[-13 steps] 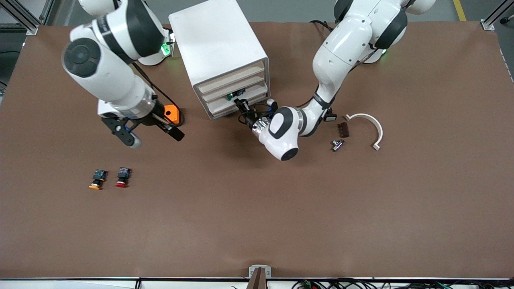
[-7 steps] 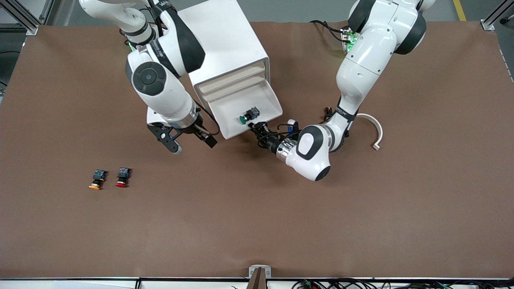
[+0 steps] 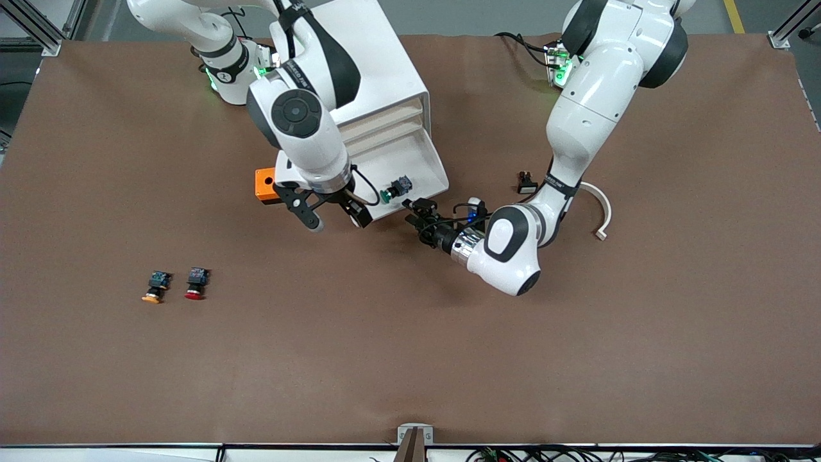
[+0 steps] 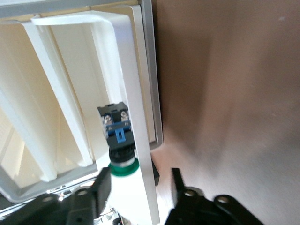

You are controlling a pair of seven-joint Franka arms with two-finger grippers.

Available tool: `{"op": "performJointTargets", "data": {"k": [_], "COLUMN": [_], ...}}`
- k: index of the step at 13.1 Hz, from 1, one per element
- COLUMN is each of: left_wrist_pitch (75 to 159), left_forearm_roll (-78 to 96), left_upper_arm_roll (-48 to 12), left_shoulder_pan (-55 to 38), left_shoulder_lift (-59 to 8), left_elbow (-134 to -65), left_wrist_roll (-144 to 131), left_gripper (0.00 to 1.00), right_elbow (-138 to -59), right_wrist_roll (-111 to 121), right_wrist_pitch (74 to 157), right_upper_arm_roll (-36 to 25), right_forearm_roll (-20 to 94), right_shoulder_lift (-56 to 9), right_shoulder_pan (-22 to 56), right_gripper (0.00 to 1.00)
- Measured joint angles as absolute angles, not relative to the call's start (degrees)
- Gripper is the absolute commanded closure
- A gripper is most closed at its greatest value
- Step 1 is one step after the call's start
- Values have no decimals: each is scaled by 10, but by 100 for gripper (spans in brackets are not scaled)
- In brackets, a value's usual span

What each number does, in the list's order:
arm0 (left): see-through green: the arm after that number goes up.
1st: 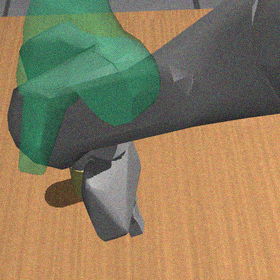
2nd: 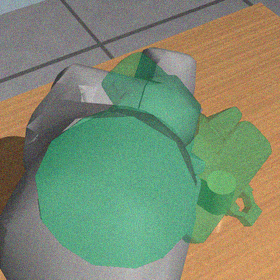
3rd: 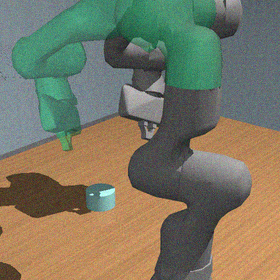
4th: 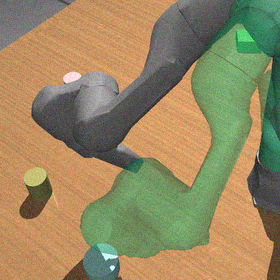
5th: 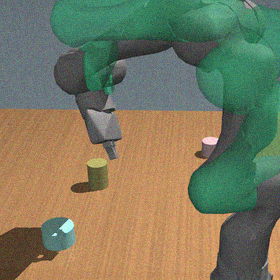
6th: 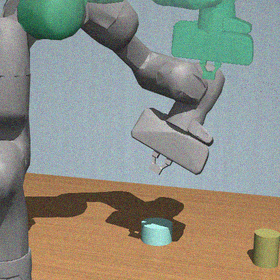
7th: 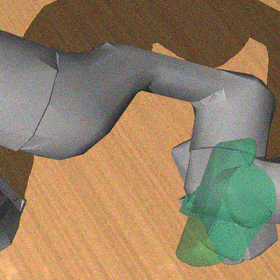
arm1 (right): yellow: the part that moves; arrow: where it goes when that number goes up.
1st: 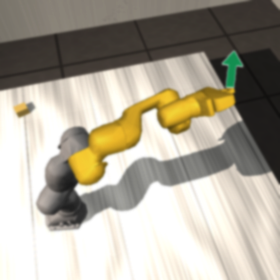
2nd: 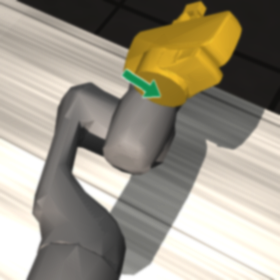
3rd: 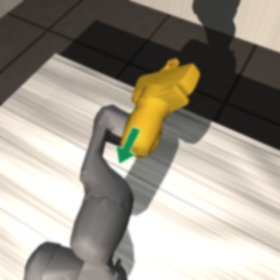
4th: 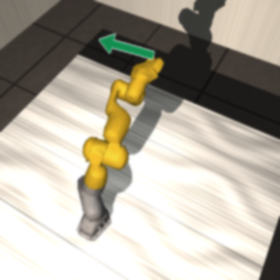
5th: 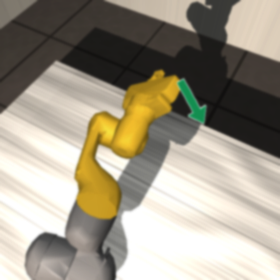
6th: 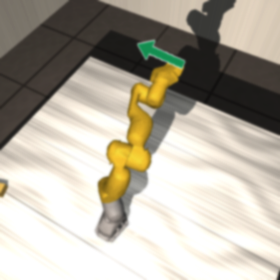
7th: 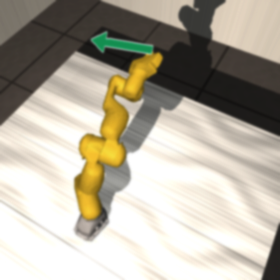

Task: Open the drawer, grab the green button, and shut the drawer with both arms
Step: 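Lower the right gripper into the drawer and grasp the green button, then lift the green button out with the right gripper while the left gripper waits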

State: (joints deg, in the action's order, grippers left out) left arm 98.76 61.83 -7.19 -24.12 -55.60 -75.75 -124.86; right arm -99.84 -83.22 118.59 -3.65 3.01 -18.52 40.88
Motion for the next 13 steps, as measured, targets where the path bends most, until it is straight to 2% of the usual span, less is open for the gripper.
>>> {"op": "performJointTargets", "data": {"k": [3, 5, 9, 13], "left_wrist_pitch": [987, 986, 980, 979], "left_forearm_roll": [609, 558, 427, 254], "left_upper_arm_roll": [-69, -67, -68, -74], "left_shoulder_pan": [-213, -184, -134, -135], "left_shoulder_lift": [-549, -539, -516, -479], "left_elbow": [-742, -735, -732, -729], "left_wrist_roll": [-1248, -1248, -1243, -1242], "left_gripper": [12, 0, 0, 0], "right_elbow": [-1014, -1039, -1058, -1058], "right_wrist_roll": [-881, -914, -982, -1021], "right_wrist_pitch": [1214, 1253, 1281, 1290], "right_upper_arm_roll": [-37, -37, -37, -37], "right_forearm_roll": [22, 18, -3, -4], "right_shoulder_lift": [-192, -198, -218, -241], "right_shoulder_pan": [437, 460, 505, 530], "right_gripper": [0, 0, 0, 0]}}
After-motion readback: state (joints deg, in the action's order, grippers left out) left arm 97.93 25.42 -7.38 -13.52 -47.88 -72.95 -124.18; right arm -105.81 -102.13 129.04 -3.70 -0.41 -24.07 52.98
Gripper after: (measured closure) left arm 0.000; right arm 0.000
